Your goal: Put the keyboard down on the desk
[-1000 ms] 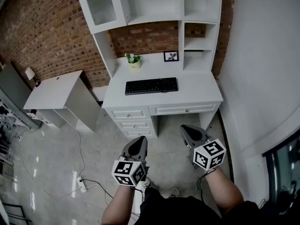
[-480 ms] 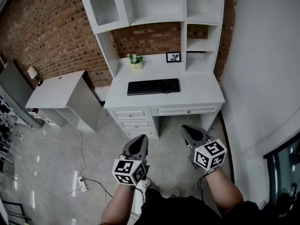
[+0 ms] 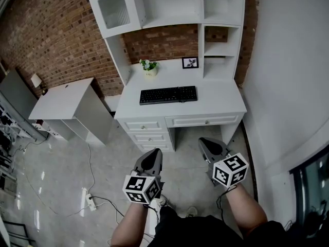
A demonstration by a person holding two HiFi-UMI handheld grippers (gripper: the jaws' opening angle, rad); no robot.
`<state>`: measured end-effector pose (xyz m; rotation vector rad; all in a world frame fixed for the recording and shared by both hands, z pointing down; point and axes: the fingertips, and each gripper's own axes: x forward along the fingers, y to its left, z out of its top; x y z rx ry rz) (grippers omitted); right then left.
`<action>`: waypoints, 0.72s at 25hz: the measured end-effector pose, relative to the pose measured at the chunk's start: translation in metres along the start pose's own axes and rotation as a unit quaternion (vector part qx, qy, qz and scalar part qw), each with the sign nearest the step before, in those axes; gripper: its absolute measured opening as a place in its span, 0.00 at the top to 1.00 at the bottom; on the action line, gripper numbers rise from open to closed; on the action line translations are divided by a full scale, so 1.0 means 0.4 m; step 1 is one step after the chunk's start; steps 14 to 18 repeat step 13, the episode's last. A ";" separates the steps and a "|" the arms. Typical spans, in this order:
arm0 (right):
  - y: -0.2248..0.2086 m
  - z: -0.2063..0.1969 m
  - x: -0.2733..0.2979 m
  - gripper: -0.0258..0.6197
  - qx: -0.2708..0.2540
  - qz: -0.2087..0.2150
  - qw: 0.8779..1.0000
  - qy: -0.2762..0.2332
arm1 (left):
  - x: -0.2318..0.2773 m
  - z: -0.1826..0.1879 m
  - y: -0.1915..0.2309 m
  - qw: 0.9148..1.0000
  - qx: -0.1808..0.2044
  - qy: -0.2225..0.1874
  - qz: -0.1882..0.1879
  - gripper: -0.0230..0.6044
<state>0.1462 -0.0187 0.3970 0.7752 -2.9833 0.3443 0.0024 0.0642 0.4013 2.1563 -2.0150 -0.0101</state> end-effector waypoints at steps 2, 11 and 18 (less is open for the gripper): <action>-0.002 0.000 -0.002 0.93 0.000 -0.001 1.000 0.001 | 0.001 0.000 -0.003 1.000 0.000 0.000 -0.001 0.94; -0.015 0.004 -0.008 0.93 0.003 -0.002 1.000 0.001 | 0.012 0.005 -0.016 1.000 -0.001 0.001 -0.002 0.93; -0.019 0.003 -0.009 0.93 0.003 -0.001 1.000 0.001 | 0.015 0.004 -0.019 1.000 -0.001 0.001 -0.001 0.93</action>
